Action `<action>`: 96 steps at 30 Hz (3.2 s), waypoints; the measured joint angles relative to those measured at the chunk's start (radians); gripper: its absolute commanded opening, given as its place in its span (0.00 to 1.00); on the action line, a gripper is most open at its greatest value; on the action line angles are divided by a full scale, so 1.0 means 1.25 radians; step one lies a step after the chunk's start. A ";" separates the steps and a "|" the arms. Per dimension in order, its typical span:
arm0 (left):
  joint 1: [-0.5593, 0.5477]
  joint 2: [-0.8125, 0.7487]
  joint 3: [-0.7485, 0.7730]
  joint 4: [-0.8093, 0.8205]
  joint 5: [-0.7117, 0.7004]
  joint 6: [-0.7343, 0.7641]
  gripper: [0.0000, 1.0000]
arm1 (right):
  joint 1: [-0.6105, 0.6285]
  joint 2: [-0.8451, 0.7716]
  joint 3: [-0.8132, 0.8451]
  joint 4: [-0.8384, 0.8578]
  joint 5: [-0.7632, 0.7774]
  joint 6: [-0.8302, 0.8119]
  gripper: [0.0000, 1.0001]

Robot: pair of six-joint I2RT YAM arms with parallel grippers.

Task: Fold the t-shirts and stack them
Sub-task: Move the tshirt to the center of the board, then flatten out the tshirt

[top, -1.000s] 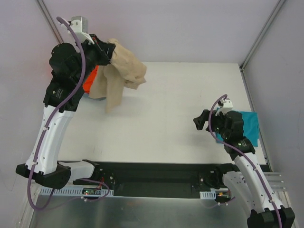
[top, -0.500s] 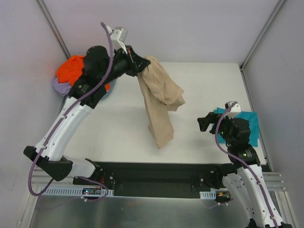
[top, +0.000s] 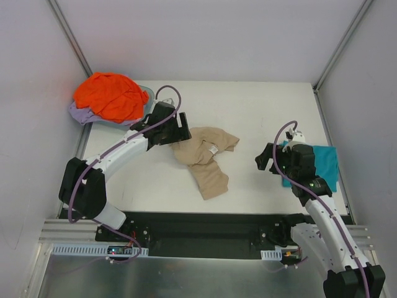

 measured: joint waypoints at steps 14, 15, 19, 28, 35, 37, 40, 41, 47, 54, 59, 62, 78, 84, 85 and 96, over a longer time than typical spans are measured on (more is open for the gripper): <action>-0.079 -0.230 -0.132 -0.004 0.042 -0.042 0.99 | -0.001 0.020 0.031 -0.028 0.022 0.023 0.97; -0.115 -0.241 -0.146 -0.004 0.041 -0.054 0.99 | -0.002 0.023 0.031 -0.030 0.023 0.026 0.97; -0.291 -0.224 -0.160 -0.014 0.032 -0.093 0.98 | -0.004 0.048 0.034 -0.037 0.025 0.034 0.97; -0.460 0.107 0.016 -0.012 0.045 -0.116 0.77 | -0.023 0.064 0.035 -0.051 0.026 0.051 0.97; -0.463 0.259 0.094 -0.026 0.053 -0.123 0.58 | -0.057 0.034 0.035 -0.067 0.028 0.051 0.97; -0.464 0.293 0.117 -0.040 0.047 -0.125 0.54 | -0.061 0.034 0.035 -0.070 0.028 0.051 0.97; -0.471 0.341 0.159 -0.079 0.009 -0.128 0.47 | -0.066 0.035 0.035 -0.074 0.028 0.051 0.97; -0.474 0.353 0.175 -0.097 -0.006 -0.129 0.44 | -0.067 0.037 0.035 -0.074 0.028 0.051 0.97; -0.484 0.384 0.225 -0.159 -0.064 -0.134 0.31 | -0.072 0.048 0.035 -0.079 0.027 0.051 0.97; -0.485 0.402 0.251 -0.199 -0.083 -0.134 0.25 | -0.077 0.050 0.035 -0.079 0.026 0.051 0.97; -0.485 0.419 0.275 -0.223 -0.095 -0.134 0.20 | -0.078 0.050 0.035 -0.079 0.026 0.050 0.97; -0.491 0.428 0.288 -0.237 -0.103 -0.134 0.27 | -0.081 0.050 0.035 -0.079 0.026 0.050 0.97; -0.530 0.501 0.387 -0.380 -0.225 -0.148 0.00 | -0.087 0.050 0.035 -0.085 0.027 0.046 0.97; -0.531 0.489 0.376 -0.381 -0.246 -0.155 0.00 | -0.089 0.050 0.035 -0.085 0.028 0.044 0.97; -0.531 0.476 0.360 -0.378 -0.254 -0.159 0.00 | -0.089 0.051 0.035 -0.085 0.027 0.043 0.97; -0.501 0.147 0.167 -0.466 -0.409 -0.165 0.00 | -0.092 0.120 0.049 -0.083 -0.004 0.038 0.97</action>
